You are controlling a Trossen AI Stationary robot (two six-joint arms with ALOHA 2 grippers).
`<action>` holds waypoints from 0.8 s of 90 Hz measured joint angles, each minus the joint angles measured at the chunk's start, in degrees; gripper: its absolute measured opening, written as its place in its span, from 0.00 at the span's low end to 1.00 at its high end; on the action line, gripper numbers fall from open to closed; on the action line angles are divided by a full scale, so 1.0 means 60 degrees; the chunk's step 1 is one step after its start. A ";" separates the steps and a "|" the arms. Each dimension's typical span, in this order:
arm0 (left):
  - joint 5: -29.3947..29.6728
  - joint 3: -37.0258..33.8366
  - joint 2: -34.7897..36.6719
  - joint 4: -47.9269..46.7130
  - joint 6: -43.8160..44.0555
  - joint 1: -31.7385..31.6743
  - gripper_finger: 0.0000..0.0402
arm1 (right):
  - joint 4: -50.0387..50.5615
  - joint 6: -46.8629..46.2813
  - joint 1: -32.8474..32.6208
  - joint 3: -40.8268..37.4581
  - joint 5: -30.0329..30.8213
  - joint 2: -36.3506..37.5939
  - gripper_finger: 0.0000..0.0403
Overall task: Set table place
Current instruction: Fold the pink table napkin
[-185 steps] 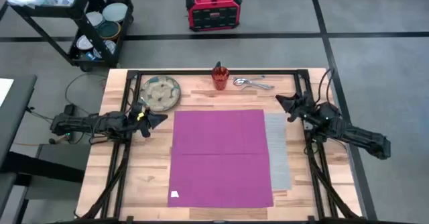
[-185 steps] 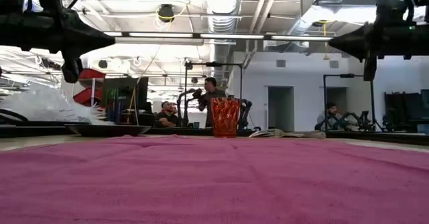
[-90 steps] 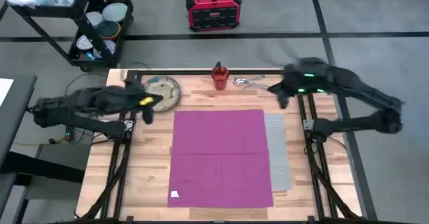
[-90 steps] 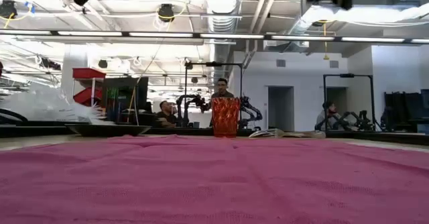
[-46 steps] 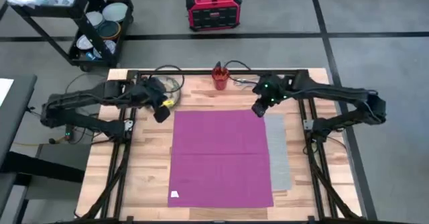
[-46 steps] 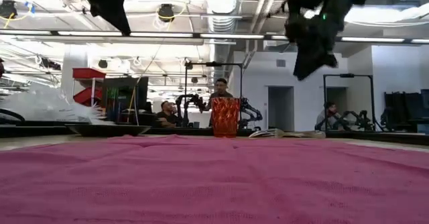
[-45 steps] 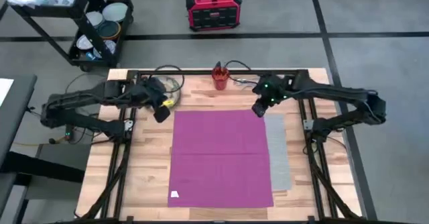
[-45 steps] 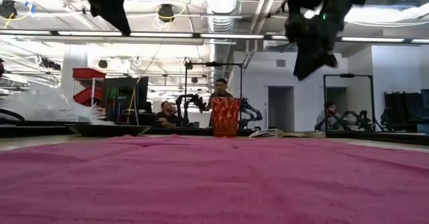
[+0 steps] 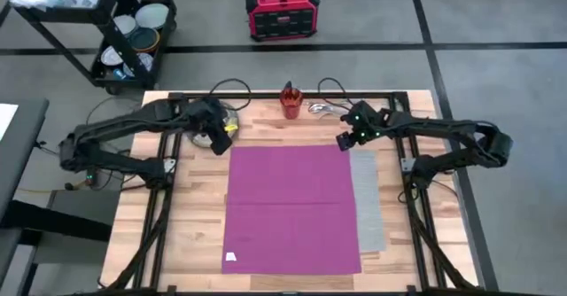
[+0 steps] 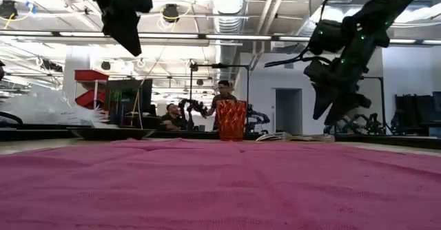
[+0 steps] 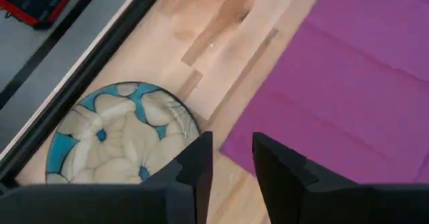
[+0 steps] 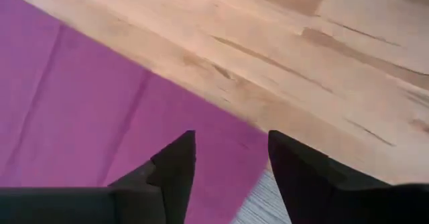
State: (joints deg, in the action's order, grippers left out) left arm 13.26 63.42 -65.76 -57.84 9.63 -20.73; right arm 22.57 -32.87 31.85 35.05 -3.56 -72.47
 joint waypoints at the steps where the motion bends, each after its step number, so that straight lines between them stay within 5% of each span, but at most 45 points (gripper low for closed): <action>1: -0.0002 0.0000 -0.0032 0.0001 -0.0012 -0.0012 0.23 | 0.0021 -0.0007 -0.0006 -0.0023 0.0017 -0.0001 0.40; 35: -0.0010 -0.0007 -0.0477 0.0358 -0.0317 -0.0094 0.23 | -0.0431 -0.0267 0.0153 -0.0809 0.0148 -0.0050 0.35; 72: -0.0008 -0.0007 -0.0477 0.0334 -0.0287 -0.0091 0.23 | -0.2042 -0.0574 -0.0091 -0.0837 0.0042 -0.1772 0.35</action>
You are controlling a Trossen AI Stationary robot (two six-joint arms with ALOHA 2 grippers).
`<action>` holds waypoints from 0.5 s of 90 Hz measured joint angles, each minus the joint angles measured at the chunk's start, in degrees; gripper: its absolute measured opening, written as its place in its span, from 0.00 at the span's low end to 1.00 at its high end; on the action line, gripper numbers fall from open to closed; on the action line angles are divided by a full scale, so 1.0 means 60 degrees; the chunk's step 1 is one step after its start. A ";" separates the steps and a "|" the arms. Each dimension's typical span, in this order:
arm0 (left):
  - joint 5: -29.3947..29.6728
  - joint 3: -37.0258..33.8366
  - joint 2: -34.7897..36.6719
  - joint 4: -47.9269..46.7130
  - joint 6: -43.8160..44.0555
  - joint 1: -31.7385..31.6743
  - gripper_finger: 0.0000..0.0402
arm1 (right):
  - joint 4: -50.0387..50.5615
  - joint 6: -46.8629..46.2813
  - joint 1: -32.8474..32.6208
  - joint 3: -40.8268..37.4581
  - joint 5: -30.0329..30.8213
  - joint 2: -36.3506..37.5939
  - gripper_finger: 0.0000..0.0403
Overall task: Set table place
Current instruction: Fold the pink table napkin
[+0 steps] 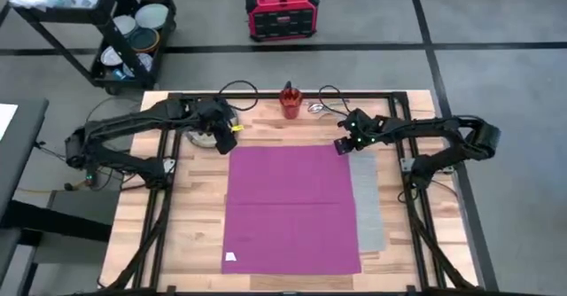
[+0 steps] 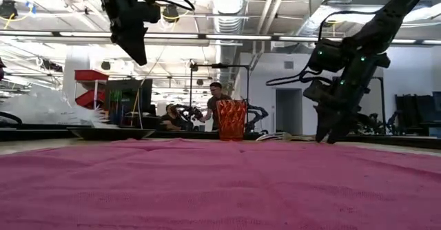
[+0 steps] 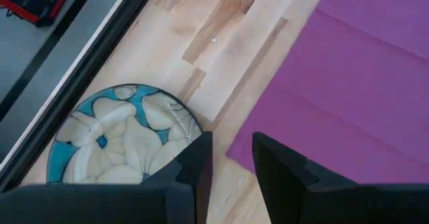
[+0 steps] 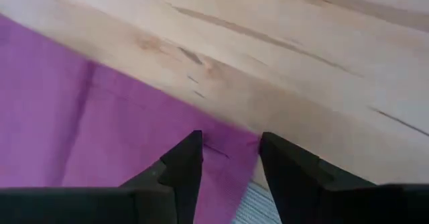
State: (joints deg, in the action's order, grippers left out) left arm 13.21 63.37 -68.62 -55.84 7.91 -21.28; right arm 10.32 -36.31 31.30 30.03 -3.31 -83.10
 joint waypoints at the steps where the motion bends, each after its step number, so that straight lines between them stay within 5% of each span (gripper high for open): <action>1: -0.0001 0.0000 0.0000 -0.0003 -0.0001 0.0000 0.23 | -0.0028 -0.0012 -0.0014 0.0004 0.0011 -0.0021 0.34; 10: 0.0001 0.0000 0.0000 -0.0010 0.0003 0.0000 0.23 | -0.0062 -0.0099 -0.0078 -0.0015 0.0116 -0.0057 0.28; 24: -0.0003 0.0000 -0.0004 -0.0003 -0.0005 0.0000 0.23 | -0.0085 -0.0085 -0.0075 -0.0030 0.0153 -0.0060 0.04; 35: -0.0171 -0.0082 -0.0141 0.0093 0.0007 -0.0003 0.23 | -0.0116 -0.0138 -0.0090 -0.0036 0.0092 -0.0066 0.01; 45: -0.1303 -0.0786 -0.0230 0.0695 0.0099 -0.0234 0.23 | -0.0136 -0.0136 -0.0140 -0.0044 0.0088 0.0003 0.00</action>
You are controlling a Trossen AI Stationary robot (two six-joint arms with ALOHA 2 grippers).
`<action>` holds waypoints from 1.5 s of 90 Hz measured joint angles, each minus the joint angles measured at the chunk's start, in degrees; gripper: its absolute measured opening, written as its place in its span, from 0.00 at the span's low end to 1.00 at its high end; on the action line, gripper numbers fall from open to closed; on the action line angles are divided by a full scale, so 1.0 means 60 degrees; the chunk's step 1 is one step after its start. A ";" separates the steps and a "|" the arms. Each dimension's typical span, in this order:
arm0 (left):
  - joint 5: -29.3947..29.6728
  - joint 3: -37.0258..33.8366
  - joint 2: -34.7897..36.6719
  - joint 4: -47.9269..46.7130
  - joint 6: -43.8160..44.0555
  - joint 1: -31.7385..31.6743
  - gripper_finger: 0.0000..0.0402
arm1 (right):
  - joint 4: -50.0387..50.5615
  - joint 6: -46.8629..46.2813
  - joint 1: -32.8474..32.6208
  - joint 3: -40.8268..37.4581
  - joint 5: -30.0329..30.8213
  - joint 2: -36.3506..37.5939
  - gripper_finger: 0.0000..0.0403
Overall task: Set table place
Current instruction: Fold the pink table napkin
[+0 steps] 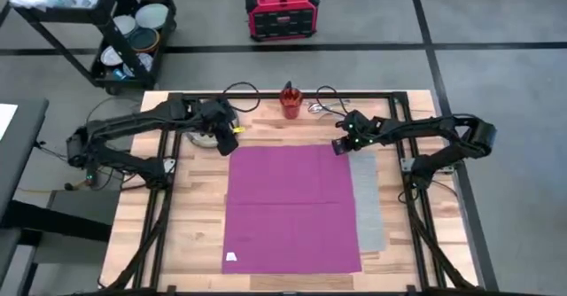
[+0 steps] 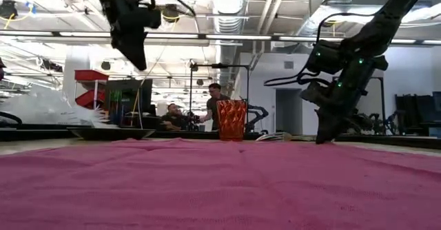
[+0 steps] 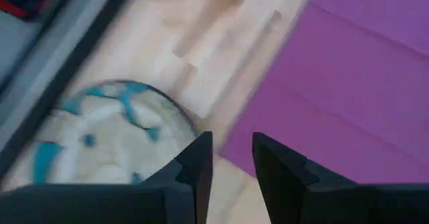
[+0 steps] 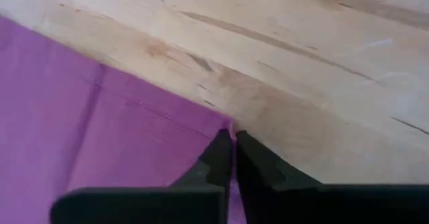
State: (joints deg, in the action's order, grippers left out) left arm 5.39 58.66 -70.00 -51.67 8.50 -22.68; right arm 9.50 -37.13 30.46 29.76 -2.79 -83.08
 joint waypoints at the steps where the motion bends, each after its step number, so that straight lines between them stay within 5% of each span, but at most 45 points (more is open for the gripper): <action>1: -0.0109 -0.0080 -0.0028 0.0087 0.0052 -0.0033 0.23 | 0.0000 0.0000 -0.0001 -0.0001 0.0000 0.0007 0.00; 23: -0.0437 -0.1767 -0.0521 0.1261 0.0856 -0.0780 0.23 | 0.0054 -0.0045 -0.0011 -0.0016 -0.0084 0.0144 0.00; 48: -0.1873 -0.2641 -0.1207 0.2174 0.1559 -0.1214 0.27 | -0.0001 -0.0121 -0.0022 -0.0017 -0.0098 0.0145 0.00; 111: -0.1189 -0.2631 -0.2885 0.3833 0.1348 -0.1445 0.32 | -0.0129 -0.0250 -0.0131 -0.0019 -0.0084 0.0148 0.00; 135: -0.1591 -0.2551 -0.3783 0.3550 0.0939 -0.1493 0.17 | -0.0114 -0.0248 -0.0133 -0.0016 -0.0080 0.0151 0.00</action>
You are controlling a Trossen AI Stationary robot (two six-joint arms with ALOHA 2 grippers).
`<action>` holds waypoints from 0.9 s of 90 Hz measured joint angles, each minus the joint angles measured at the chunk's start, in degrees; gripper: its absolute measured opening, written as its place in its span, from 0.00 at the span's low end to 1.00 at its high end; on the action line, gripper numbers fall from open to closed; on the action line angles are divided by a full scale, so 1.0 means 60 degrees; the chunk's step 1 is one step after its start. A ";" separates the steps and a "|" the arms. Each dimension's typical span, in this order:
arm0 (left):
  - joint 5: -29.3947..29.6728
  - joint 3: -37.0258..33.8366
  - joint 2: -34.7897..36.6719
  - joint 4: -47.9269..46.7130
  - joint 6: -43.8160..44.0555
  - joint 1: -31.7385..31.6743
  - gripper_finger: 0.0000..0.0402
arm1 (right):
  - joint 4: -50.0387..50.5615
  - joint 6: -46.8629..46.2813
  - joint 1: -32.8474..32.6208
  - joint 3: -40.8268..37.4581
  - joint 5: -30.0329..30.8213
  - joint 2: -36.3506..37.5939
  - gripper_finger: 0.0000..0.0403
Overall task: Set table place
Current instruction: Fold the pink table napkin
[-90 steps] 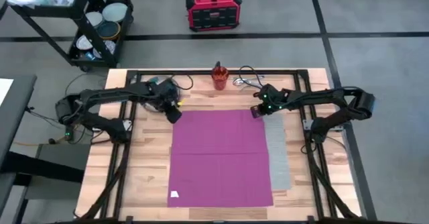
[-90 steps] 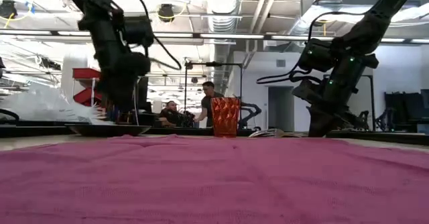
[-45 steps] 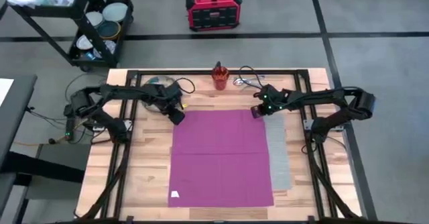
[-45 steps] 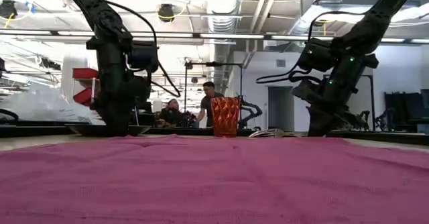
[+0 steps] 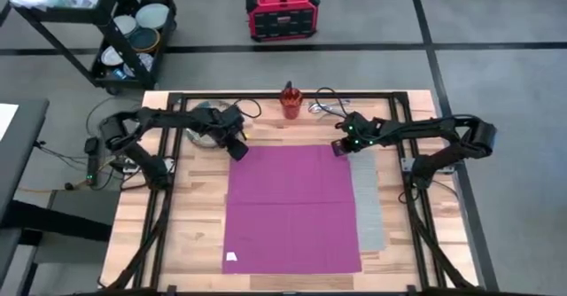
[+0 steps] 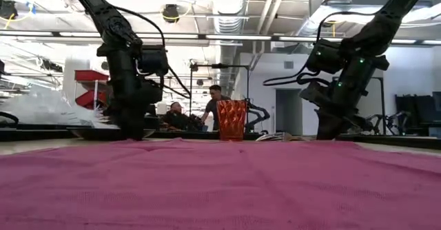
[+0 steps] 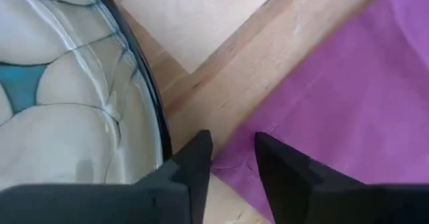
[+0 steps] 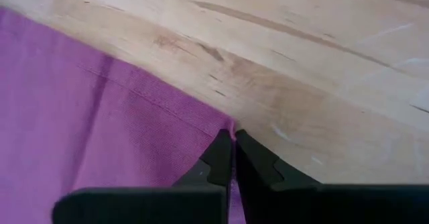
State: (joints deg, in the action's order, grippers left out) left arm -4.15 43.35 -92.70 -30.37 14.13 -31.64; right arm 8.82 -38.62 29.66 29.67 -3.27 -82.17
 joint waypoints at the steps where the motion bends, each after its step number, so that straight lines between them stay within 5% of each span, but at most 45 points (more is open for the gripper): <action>1: -0.0001 0.0000 -0.0006 0.0002 -0.0031 0.0000 0.16 | 0.0002 0.0001 0.0001 0.0000 -0.0002 0.0000 0.00; 17: -0.0245 0.0010 0.0156 0.0003 -0.0358 -0.0050 0.01 | 0.0004 0.0002 0.0002 0.0003 0.0010 0.0000 0.00; 43: -0.0158 0.0370 0.0942 -0.0776 -0.0598 -0.0069 0.00 | 0.0059 -0.0035 -0.0020 -0.0018 -0.0088 0.0291 0.00; 81: -0.0111 0.0627 0.2760 -0.1877 -0.0527 0.0026 0.00 | 0.0960 -0.0554 -0.0185 -0.0007 -0.0129 0.2493 0.00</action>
State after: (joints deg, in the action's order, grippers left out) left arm -4.82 47.11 -76.14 -41.63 10.97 -31.48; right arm 14.58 -41.94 28.55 29.63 -4.04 -67.21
